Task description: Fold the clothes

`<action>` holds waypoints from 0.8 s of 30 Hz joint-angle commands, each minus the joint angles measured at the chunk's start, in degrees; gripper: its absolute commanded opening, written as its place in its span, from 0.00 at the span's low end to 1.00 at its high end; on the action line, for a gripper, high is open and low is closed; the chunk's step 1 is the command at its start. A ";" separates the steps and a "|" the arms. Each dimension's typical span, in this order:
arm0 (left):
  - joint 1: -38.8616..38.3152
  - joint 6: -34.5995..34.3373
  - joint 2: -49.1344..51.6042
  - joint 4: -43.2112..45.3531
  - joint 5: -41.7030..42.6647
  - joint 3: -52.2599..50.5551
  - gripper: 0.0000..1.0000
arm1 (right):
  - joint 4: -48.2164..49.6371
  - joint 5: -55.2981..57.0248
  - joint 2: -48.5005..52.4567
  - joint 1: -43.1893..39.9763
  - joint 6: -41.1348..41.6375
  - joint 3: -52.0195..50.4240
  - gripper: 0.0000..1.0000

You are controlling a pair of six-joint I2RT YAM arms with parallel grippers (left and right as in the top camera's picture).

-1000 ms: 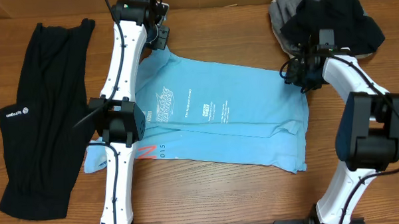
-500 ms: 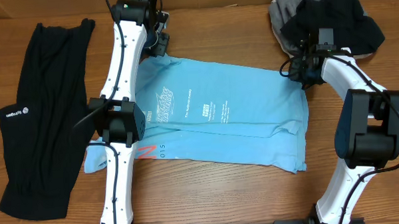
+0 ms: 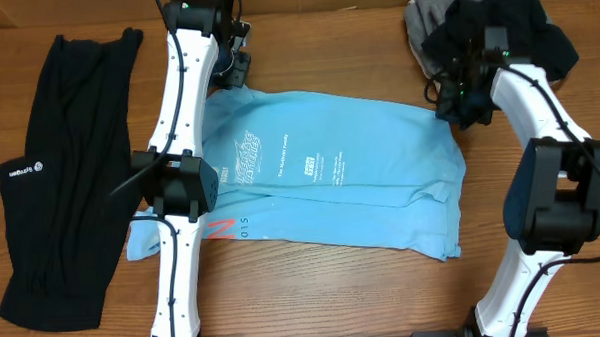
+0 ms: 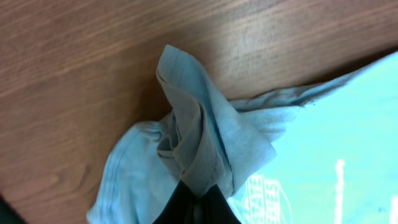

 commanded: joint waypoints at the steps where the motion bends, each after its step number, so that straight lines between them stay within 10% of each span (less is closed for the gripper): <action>1: 0.17 -0.44 -4.26 -2.25 -0.74 1.79 0.04 | -6.99 -2.45 -5.62 -0.11 -0.07 4.02 0.04; 16: 2.36 -4.07 -8.31 -7.26 4.85 1.09 0.04 | -20.48 -3.82 -16.39 -0.11 2.40 1.27 0.04; 24: 2.49 -3.58 -18.14 -7.26 2.45 -16.59 0.04 | -17.33 -5.40 -17.94 -0.11 3.08 -10.67 0.04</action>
